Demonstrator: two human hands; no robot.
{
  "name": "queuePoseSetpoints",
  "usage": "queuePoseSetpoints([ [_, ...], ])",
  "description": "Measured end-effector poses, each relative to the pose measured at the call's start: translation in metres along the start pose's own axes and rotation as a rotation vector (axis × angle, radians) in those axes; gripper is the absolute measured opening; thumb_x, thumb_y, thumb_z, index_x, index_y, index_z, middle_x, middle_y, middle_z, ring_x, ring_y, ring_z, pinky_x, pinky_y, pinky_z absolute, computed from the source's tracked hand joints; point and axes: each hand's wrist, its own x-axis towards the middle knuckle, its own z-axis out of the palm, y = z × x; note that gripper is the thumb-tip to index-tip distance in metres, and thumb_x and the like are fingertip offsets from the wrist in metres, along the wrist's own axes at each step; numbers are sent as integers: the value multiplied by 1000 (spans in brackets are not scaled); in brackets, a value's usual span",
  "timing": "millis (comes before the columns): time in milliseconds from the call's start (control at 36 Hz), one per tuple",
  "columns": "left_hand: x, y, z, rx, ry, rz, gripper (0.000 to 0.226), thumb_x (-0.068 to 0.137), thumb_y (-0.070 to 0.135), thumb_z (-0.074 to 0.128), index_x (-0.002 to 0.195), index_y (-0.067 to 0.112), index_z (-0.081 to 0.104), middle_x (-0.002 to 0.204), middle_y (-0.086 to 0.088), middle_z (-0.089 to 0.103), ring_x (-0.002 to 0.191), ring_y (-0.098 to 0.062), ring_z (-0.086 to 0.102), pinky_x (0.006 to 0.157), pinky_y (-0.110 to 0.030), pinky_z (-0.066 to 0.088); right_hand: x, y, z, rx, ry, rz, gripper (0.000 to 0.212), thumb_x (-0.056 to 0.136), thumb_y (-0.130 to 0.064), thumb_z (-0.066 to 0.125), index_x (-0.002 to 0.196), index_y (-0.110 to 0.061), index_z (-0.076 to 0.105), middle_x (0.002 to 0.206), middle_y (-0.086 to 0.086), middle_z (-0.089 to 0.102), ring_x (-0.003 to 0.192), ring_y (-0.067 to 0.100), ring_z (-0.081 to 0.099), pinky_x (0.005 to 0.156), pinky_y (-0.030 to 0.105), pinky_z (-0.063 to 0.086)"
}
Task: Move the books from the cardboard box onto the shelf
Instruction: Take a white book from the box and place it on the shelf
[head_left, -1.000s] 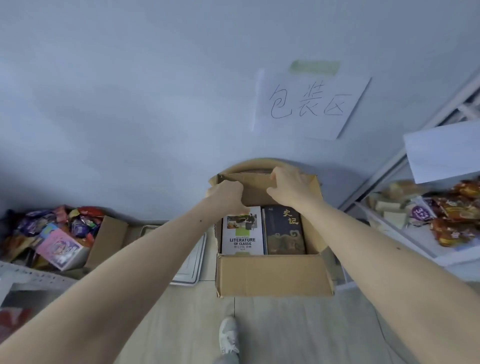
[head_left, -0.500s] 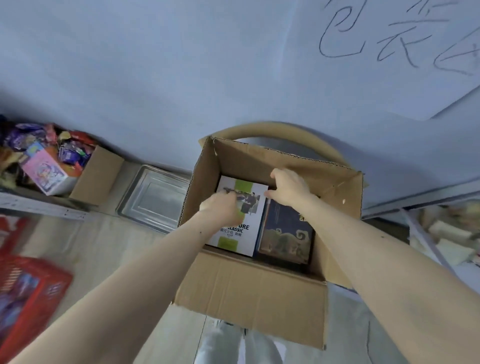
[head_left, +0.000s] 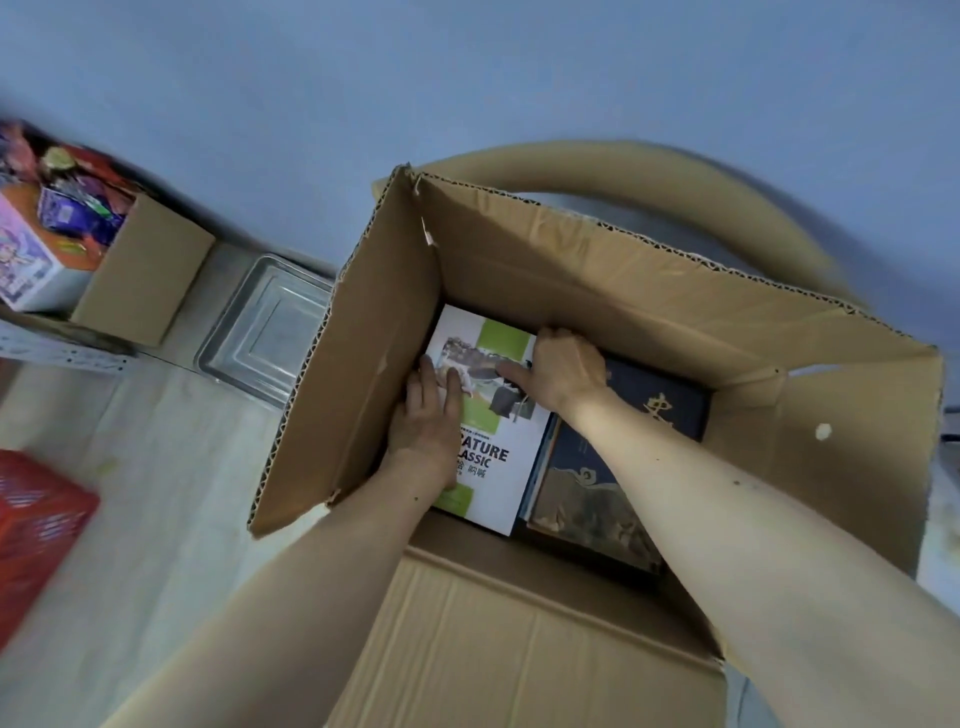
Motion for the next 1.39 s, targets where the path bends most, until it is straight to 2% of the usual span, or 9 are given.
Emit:
queuePoseSetpoints([
  [278, 4, -13, 9, -112, 62, 78, 138, 67, 42, 86, 154, 15, -18, 157, -16, -29, 146, -38, -9, 114, -39, 27, 25, -8, -2, 111, -229, 37, 79, 68, -82, 63, 101, -11, 58, 115, 12, 66, 103, 30, 64, 70, 30, 47],
  [389, 1, -18, 11, -107, 96, 119, 140, 63, 50, 87, 155, 16, -12, 158, -16, -25, 146, -37, -6, 114, -39, 28, 22, -1, 0, 152, -279, 43, 101, 67, -78, 69, 134, -6, 45, 135, 13, 55, 122, 31, 54, 92, 35, 48],
  [556, 2, -20, 12, -126, 130, 135, 141, 60, 51, 88, 155, 17, -10, 159, -15, -22, 145, -36, -4, 113, -37, 29, 30, 1, -3, 175, -352, 31, 98, 58, -83, 70, 127, -15, 55, 133, 6, 60, 119, 26, 57, 98, 36, 48],
  [667, 3, -21, 13, -131, 131, 144, 141, 59, 52, 88, 155, 17, -10, 159, -15, -23, 146, -36, -6, 113, -38, 31, 34, 3, -8, 220, -445, -2, 101, 65, -77, 71, 136, -10, 51, 138, 6, 56, 117, 24, 56, 81, 28, 44],
  [750, 2, -22, 14, -139, 135, 149, 140, 59, 51, 88, 155, 18, -8, 159, -14, -23, 146, -35, -5, 112, -39, 35, 36, 3, -8, 177, -391, 0, 83, 60, -78, 74, 109, -14, 55, 115, 5, 60, 87, 18, 55, 60, 27, 43],
  [833, 1, -23, 13, -143, 142, 143, 140, 60, 51, 88, 155, 18, -9, 159, -14, -23, 146, -34, -5, 112, -39, 35, 38, 2, -7, 220, -356, 20, 80, 58, -72, 80, 105, -14, 53, 104, 0, 54, 85, 17, 52, 52, 26, 39],
  [944, -3, -22, 11, -176, 150, 134, 142, 59, 47, 90, 155, 16, -9, 160, -13, -21, 147, -34, -4, 112, -39, 34, 38, 0, -11, 283, -364, 43, 83, 58, -62, 86, 117, -13, 55, 110, 2, 56, 85, 17, 54, 58, 28, 46],
  [1111, -10, -22, 7, -251, 159, 133, 146, 60, 38, 92, 154, 14, -17, 158, -15, -29, 148, -34, -4, 113, -39, 31, 37, -10, -28, 293, -511, 68, 105, 64, -52, 88, 146, -6, 41, 147, 9, 47, 119, 28, 54, 92, 41, 54],
  [1389, -26, -22, 6, -443, 261, 111, 138, 66, 36, 90, 155, 14, -13, 161, -9, -20, 147, -31, 2, 113, -40, 29, 15, -13, -51, 321, -477, 25, 94, 55, -44, 95, 127, -3, 53, 128, 10, 56, 101, 27, 56, 79, 45, 60],
])
